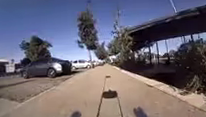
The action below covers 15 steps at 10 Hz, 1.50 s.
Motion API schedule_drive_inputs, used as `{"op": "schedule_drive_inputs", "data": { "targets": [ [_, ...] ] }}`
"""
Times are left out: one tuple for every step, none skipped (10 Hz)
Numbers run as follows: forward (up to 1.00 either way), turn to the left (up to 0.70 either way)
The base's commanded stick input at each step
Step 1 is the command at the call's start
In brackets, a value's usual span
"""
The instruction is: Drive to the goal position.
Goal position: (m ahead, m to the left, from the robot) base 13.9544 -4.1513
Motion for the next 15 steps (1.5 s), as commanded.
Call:
{"op": "schedule_drive_inputs", "data": {
  "targets": [
    [1.00, 0.00],
    [1.00, 0.00],
    [1.00, 0.00],
    [1.00, 0.00],
    [1.00, 0.00],
    [1.00, 0.00],
    [1.00, 0.00],
    [1.00, 0.00],
    [1.00, 0.00],
    [1.00, 0.00],
    [1.00, 0.00],
    [1.00, 0.00],
    [1.00, 0.00],
    [1.00, 0.00],
    [1.00, 0.00]
  ]
}}
